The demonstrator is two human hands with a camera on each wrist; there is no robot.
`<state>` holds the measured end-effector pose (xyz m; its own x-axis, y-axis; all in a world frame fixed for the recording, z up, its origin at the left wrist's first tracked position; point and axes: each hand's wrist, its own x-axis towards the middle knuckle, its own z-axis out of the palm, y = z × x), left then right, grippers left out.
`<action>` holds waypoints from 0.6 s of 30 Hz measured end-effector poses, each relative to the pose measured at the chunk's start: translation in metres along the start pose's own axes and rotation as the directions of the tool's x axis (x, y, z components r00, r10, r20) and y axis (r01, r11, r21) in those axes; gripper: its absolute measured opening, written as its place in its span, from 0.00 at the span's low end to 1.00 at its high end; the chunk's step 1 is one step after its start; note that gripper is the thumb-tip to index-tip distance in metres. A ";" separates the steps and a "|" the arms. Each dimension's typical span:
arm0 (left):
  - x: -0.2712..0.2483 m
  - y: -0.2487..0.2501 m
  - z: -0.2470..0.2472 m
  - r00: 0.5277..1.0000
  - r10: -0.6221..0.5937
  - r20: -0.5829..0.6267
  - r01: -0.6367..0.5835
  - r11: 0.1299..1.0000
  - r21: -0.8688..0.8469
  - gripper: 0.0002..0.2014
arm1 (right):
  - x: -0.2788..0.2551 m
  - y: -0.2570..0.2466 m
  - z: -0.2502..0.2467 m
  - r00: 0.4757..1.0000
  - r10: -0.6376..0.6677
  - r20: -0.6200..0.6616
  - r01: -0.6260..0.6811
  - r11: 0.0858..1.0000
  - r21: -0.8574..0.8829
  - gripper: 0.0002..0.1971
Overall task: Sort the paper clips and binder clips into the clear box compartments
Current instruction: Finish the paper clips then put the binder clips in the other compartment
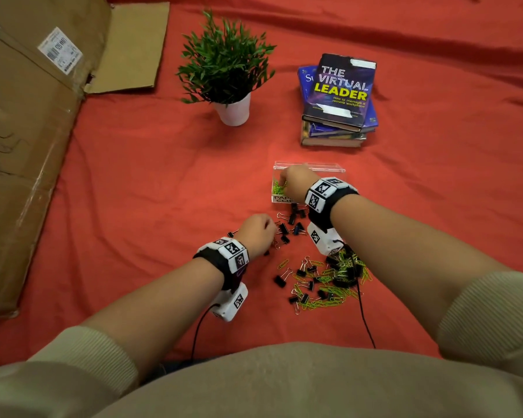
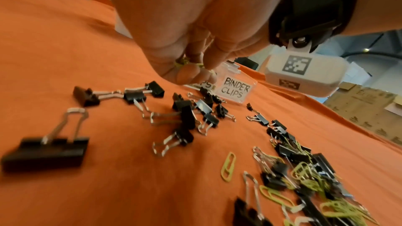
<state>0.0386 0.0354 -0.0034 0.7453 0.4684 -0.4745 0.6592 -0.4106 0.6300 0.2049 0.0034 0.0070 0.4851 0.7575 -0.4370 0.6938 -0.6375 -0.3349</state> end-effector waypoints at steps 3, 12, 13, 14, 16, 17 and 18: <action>0.015 0.012 -0.012 0.998 0.070 -0.006 -0.069 0.996 0.059 0.12 | -0.012 0.009 -0.007 0.998 -0.009 -0.066 0.017 0.993 0.117 0.18; 0.079 0.066 -0.026 0.950 0.308 0.049 -0.306 0.892 0.332 0.14 | -0.087 0.057 0.007 0.964 0.193 -0.184 -0.094 0.892 0.442 0.08; 0.083 0.068 -0.025 0.946 0.316 0.072 -0.321 0.880 0.351 0.15 | -0.096 0.057 0.018 0.982 0.155 -0.105 -0.099 0.906 0.412 0.08; 0.085 0.069 -0.025 0.944 0.317 0.092 -0.329 0.874 0.359 0.16 | -0.104 0.057 0.029 0.994 0.101 -0.027 -0.085 0.927 0.366 0.08; 0.086 0.067 -0.023 0.939 0.327 0.101 -0.341 0.867 0.363 0.16 | -0.116 0.053 0.050 0.997 0.000 0.080 -0.021 0.963 0.268 0.07; 0.083 0.065 -0.022 0.932 0.352 0.087 -0.357 0.854 0.378 0.16 | -0.121 0.051 0.059 0.993 -0.037 0.109 0.011 0.973 0.232 0.07; 0.077 0.063 -0.019 0.922 0.381 0.064 -0.373 0.834 0.407 0.15 | -0.125 0.049 0.065 0.990 -0.070 0.124 0.043 0.977 0.207 0.07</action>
<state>0.1358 0.0609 0.0117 0.9451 0.2255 -0.2365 0.3125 -0.8353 0.4524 0.1440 -0.1315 -0.0095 0.3652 0.7769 -0.5129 0.5887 -0.6195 -0.5192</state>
